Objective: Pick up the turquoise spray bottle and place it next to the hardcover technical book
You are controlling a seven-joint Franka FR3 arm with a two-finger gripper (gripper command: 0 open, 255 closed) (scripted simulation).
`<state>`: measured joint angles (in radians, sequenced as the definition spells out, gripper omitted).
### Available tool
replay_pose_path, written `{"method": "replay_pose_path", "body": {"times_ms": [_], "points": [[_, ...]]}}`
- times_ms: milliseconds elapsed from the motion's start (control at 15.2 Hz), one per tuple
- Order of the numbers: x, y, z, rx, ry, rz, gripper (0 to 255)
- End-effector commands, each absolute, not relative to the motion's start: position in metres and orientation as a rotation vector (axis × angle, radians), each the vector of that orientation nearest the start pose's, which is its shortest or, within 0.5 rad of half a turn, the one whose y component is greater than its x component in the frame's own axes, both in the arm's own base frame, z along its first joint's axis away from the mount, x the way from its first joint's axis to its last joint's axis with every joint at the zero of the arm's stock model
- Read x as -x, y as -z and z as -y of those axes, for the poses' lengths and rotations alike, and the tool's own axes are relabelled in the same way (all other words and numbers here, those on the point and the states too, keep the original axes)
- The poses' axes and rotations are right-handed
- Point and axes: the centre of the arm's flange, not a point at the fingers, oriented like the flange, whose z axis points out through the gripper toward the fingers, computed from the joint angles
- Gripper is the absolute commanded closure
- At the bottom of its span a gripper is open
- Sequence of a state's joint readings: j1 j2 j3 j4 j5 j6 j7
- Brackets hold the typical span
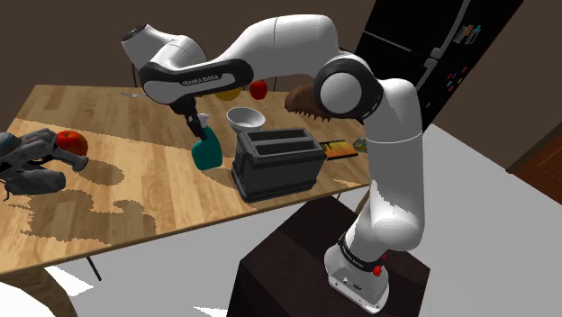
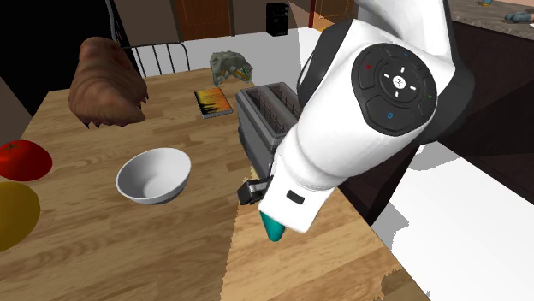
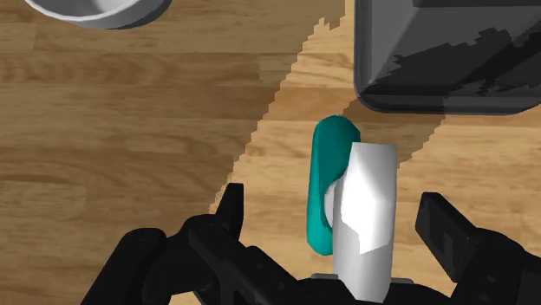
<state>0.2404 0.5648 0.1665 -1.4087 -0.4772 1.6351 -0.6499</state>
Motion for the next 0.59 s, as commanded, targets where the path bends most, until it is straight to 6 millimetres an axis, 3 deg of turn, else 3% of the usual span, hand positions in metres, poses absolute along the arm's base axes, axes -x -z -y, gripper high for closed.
{"method": "replay_pose_path", "body": {"times_ms": [0, 66, 528], "points": [[-0.6416, -0.3027, -0.1948, 2.794, -0.771, 1.859, 0], [-0.6400, -0.2955, -0.1909, 2.794, -0.771, 1.859, 0], [-0.6400, -0.2955, -0.1909, 2.794, -0.771, 1.859, 0]]}}
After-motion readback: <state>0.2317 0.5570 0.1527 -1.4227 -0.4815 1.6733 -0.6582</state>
